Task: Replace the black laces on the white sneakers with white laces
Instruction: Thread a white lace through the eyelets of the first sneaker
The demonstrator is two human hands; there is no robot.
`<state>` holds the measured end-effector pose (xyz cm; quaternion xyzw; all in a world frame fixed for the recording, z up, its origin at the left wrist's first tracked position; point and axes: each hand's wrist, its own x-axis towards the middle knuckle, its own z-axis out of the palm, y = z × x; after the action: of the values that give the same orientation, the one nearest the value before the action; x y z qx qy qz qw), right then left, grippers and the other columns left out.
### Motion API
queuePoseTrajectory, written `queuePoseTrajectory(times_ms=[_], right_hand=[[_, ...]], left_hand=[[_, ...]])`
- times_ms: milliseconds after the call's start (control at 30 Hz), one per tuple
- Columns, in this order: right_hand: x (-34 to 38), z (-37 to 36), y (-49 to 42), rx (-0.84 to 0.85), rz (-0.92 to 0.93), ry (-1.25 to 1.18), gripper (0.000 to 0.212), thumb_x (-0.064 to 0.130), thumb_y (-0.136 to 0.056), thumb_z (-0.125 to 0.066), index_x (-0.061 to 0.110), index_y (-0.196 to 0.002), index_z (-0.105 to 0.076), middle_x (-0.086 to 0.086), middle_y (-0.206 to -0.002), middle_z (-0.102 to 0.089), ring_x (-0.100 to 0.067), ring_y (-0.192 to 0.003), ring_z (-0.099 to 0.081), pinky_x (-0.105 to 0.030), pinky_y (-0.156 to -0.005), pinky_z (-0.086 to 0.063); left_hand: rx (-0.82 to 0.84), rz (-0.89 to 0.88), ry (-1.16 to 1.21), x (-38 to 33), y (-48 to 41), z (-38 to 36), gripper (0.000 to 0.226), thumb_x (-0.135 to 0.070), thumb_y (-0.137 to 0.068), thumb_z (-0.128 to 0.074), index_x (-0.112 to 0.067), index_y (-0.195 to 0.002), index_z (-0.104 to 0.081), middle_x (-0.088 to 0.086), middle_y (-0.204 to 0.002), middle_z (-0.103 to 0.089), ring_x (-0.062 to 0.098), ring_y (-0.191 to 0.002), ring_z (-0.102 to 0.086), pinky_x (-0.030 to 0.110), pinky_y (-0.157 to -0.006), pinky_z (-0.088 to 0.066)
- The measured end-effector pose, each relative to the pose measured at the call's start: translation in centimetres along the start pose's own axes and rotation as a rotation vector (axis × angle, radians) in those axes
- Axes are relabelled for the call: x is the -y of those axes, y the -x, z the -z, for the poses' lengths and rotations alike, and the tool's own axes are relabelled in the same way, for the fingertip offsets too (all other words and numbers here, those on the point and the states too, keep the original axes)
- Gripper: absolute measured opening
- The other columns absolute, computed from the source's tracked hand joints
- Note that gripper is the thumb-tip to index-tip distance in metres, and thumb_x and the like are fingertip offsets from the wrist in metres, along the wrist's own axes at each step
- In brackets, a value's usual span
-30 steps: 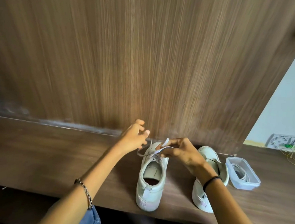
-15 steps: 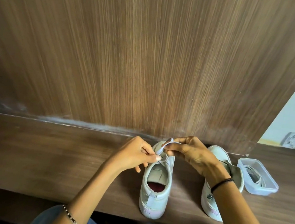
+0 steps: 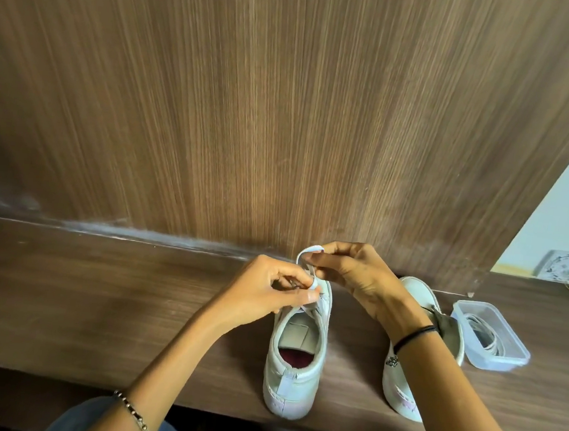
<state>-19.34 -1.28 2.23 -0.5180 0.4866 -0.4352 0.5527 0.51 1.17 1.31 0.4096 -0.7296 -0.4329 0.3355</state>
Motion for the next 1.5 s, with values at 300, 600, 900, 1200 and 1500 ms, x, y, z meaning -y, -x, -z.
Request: queuePoseTrajectory(times_ms=[300,600,900,1200,1500], right_hand=[[1.1,-0.3,-0.1,-0.012,0.004,0.007,0.011,-0.001,-0.083,-0.079,-0.007,-0.093,-0.076,-0.021,-0.079,-0.065,-0.017,-0.062,-0.059,-0.034,-0.082,-0.056],[-1.7,0.8,-0.3,-0.414,0.049,-0.138,0.009,0.002,-0.088,-0.073,0.006,-0.081,-0.070,-0.002,-0.068,-0.068,-0.006,-0.055,-0.057,-0.014,-0.048,-0.042],[-4.2,0.8,-0.5,-0.326,0.030,0.347,0.010,0.016,-0.082,-0.083,0.011,-0.086,-0.075,0.000,-0.074,-0.076,0.000,-0.063,-0.065,-0.011,-0.057,-0.045],[-2.3,-1.0,4.0,-0.315,0.340,0.490,0.028,0.043,-0.097,-0.068,0.018,-0.087,-0.072,0.005,-0.078,-0.074,-0.007,-0.072,-0.067,-0.016,-0.065,-0.048],[-2.2,-1.4,6.0,-0.140,0.421,0.709,0.027,0.042,-0.075,-0.090,0.020,-0.083,-0.077,0.013,-0.073,-0.072,-0.002,-0.068,-0.065,-0.009,-0.063,-0.044]], left_hand=[[0.052,-0.224,-0.749,0.3,-0.5,-0.2,0.021,-0.045,-0.100,-0.058,-0.038,-0.113,-0.074,-0.024,-0.105,-0.068,-0.006,-0.084,-0.055,0.021,-0.064,-0.039],[-0.043,-0.514,-1.070,0.7,-1.0,0.2,0.026,-0.042,-0.092,-0.061,-0.023,-0.077,-0.073,-0.007,-0.084,-0.054,0.014,-0.053,-0.050,0.028,-0.043,-0.025],[-0.269,-0.888,-1.136,0.9,0.1,-0.8,0.022,-0.023,-0.095,-0.057,-0.017,-0.090,-0.077,-0.004,-0.071,-0.053,0.014,-0.048,-0.048,0.026,-0.036,-0.031],[-0.011,0.169,-0.048,-0.5,0.1,-1.0,0.025,-0.024,-0.091,-0.073,-0.009,-0.071,-0.072,0.001,-0.055,-0.055,0.007,-0.046,-0.043,0.021,-0.050,-0.036],[0.017,0.474,0.239,-0.7,-0.4,-0.4,0.038,-0.040,-0.090,-0.075,-0.012,-0.068,-0.062,0.004,-0.059,-0.053,0.009,-0.049,-0.046,0.020,-0.048,-0.039]])
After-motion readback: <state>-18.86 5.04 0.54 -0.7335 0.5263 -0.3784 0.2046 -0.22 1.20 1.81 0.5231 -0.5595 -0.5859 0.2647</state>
